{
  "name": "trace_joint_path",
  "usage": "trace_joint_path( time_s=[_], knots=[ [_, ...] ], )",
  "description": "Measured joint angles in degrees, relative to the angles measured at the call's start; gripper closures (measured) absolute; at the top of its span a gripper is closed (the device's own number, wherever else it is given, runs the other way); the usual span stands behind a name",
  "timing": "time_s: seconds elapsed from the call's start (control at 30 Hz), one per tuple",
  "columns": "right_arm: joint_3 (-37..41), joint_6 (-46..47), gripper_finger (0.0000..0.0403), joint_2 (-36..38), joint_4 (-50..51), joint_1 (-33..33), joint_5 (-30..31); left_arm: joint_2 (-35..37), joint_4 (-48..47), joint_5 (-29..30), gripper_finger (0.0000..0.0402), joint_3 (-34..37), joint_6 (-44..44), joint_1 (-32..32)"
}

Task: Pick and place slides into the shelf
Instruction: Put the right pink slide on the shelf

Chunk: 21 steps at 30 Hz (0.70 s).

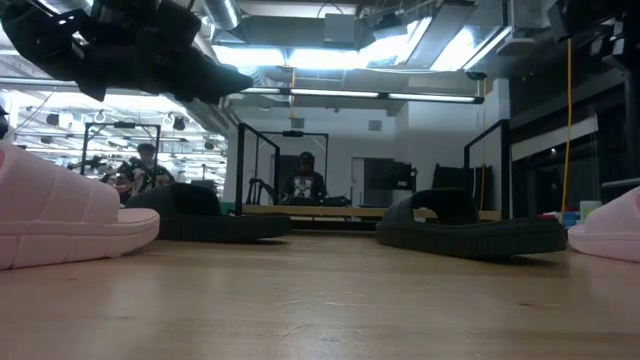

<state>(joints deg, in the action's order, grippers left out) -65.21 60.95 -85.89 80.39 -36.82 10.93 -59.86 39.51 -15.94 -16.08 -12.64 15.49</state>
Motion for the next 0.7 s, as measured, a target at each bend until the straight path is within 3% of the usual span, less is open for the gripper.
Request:
trace_joint_path(
  time_s=[0.7],
  knots=[
    [0.0, 0.06, 0.0247, -10.04, -0.34, -1.33, 0.03, 0.0, -0.48, 0.07, 0.0401, 0.0, 0.04, 0.0]
  ],
)
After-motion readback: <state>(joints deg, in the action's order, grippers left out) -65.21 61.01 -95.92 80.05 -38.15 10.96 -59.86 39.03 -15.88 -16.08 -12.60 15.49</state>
